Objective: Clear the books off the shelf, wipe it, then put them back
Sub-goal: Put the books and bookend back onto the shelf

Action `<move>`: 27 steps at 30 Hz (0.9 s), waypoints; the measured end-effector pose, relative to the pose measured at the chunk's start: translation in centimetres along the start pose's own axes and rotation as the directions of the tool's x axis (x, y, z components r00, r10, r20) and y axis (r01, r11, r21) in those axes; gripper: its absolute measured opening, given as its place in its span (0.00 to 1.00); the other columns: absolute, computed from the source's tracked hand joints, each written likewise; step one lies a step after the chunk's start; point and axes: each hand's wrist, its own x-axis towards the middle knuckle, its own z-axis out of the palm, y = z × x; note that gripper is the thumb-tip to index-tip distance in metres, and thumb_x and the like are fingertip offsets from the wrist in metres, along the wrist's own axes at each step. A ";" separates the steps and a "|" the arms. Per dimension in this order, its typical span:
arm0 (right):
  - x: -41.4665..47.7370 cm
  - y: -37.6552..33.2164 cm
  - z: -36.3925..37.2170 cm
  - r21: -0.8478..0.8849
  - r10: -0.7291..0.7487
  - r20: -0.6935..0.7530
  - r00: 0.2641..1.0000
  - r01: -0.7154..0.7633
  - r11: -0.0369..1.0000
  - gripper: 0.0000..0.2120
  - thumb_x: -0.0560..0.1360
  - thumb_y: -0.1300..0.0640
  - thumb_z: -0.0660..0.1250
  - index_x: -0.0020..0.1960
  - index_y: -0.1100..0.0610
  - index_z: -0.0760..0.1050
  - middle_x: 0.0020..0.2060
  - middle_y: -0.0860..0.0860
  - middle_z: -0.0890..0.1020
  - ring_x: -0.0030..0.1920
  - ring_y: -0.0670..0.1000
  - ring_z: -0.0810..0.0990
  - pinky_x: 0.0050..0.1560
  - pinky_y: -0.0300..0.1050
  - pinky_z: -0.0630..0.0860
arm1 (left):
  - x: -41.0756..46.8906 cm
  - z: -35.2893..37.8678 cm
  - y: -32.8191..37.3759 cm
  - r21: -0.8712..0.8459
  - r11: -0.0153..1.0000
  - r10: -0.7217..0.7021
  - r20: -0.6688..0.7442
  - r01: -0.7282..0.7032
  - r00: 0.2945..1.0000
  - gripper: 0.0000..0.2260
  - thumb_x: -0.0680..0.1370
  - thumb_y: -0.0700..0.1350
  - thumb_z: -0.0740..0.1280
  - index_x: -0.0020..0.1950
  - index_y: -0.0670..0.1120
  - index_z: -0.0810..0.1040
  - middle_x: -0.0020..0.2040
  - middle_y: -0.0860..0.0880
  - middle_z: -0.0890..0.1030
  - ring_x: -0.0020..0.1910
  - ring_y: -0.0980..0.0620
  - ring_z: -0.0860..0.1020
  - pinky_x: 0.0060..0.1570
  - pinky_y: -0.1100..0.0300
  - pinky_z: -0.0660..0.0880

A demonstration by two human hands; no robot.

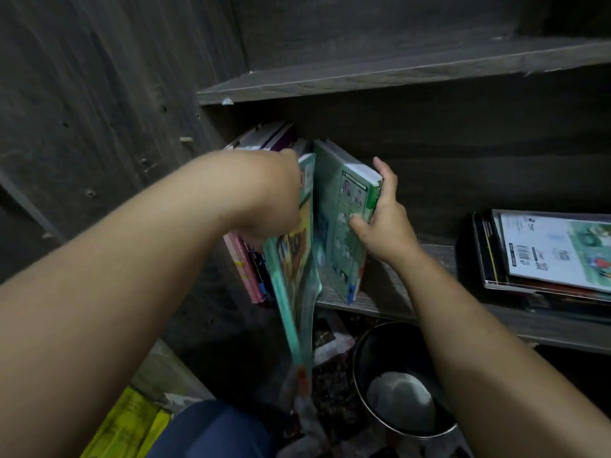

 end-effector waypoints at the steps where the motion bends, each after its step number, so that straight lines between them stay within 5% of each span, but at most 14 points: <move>1: -0.1 0.0 0.0 -0.007 -0.006 0.005 1.000 0.006 1.000 0.45 0.75 0.62 0.68 0.74 0.35 0.41 0.50 0.47 0.78 0.44 0.45 0.80 0.47 0.49 0.81 | 1.0 0.7 0.5 -0.099 0.994 -0.036 -0.019 0.034 0.999 0.29 0.74 0.38 0.65 0.74 0.43 0.58 0.55 0.42 0.77 0.48 0.43 0.77 0.40 0.52 0.77; 4: -0.3 -0.5 0.4 -0.061 -0.062 0.097 0.993 0.068 0.996 0.47 0.75 0.61 0.68 0.74 0.34 0.37 0.50 0.52 0.80 0.43 0.47 0.81 0.46 0.47 0.80 | 3.3 4.0 2.3 -0.406 0.911 -0.113 -0.079 0.071 0.991 0.28 0.74 0.33 0.62 0.72 0.43 0.58 0.48 0.41 0.73 0.43 0.42 0.75 0.28 0.56 0.65; 8: -0.6 -0.9 1.5 -0.089 -0.074 0.335 0.939 0.110 0.990 0.56 0.70 0.60 0.73 0.74 0.35 0.31 0.48 0.49 0.80 0.41 0.44 0.82 0.46 0.43 0.79 | 3.6 9.0 2.8 -0.307 0.951 -0.176 -0.444 0.036 0.879 0.19 0.76 0.46 0.66 0.64 0.42 0.68 0.55 0.41 0.72 0.55 0.40 0.72 0.44 0.49 0.72; 11: -0.1 0.1 2.2 -0.172 0.105 0.528 0.843 -0.014 0.985 0.59 0.67 0.58 0.77 0.76 0.39 0.34 0.63 0.51 0.76 0.55 0.48 0.79 0.61 0.49 0.74 | 2.6 11.2 0.7 -0.179 0.984 -0.104 -0.623 -0.012 0.775 0.33 0.69 0.66 0.68 0.66 0.45 0.71 0.58 0.42 0.69 0.58 0.41 0.66 0.53 0.46 0.67; 14: 0.0 1.5 3.1 -0.328 0.292 0.610 0.737 -0.100 0.939 0.64 0.61 0.52 0.80 0.75 0.39 0.33 0.73 0.52 0.66 0.68 0.54 0.70 0.70 0.54 0.66 | 2.5 11.7 -1.0 -0.101 0.990 0.022 -0.579 -0.098 0.815 0.47 0.58 0.72 0.72 0.70 0.49 0.69 0.70 0.45 0.65 0.71 0.40 0.57 0.63 0.42 0.58; 17: -0.4 2.0 4.4 -0.377 0.341 0.614 0.712 -0.116 0.919 0.73 0.54 0.47 0.83 0.72 0.38 0.25 0.77 0.52 0.57 0.74 0.55 0.61 0.73 0.57 0.61 | 4.1 11.2 -1.3 -0.065 0.992 0.064 -0.512 -0.113 0.857 0.54 0.54 0.72 0.73 0.74 0.49 0.63 0.74 0.50 0.65 0.77 0.43 0.46 0.67 0.40 0.47; 22: -2.2 1.9 6.8 -0.388 0.368 0.520 0.771 -0.171 0.906 0.77 0.54 0.47 0.84 0.67 0.40 0.17 0.77 0.56 0.56 0.74 0.57 0.61 0.72 0.57 0.61 | 6.9 11.4 -1.2 -0.063 0.996 0.022 -0.523 -0.065 0.852 0.57 0.52 0.74 0.71 0.73 0.46 0.64 0.71 0.48 0.69 0.78 0.43 0.48 0.66 0.41 0.46; 27: -3.1 2.6 9.6 -0.314 0.278 0.314 0.908 -0.177 0.933 0.75 0.55 0.48 0.84 0.68 0.36 0.20 0.76 0.53 0.58 0.73 0.57 0.62 0.71 0.59 0.63 | 7.1 12.5 -3.3 0.016 0.996 0.079 -0.608 -0.088 0.790 0.60 0.50 0.75 0.70 0.75 0.45 0.62 0.74 0.47 0.66 0.76 0.41 0.53 0.65 0.43 0.49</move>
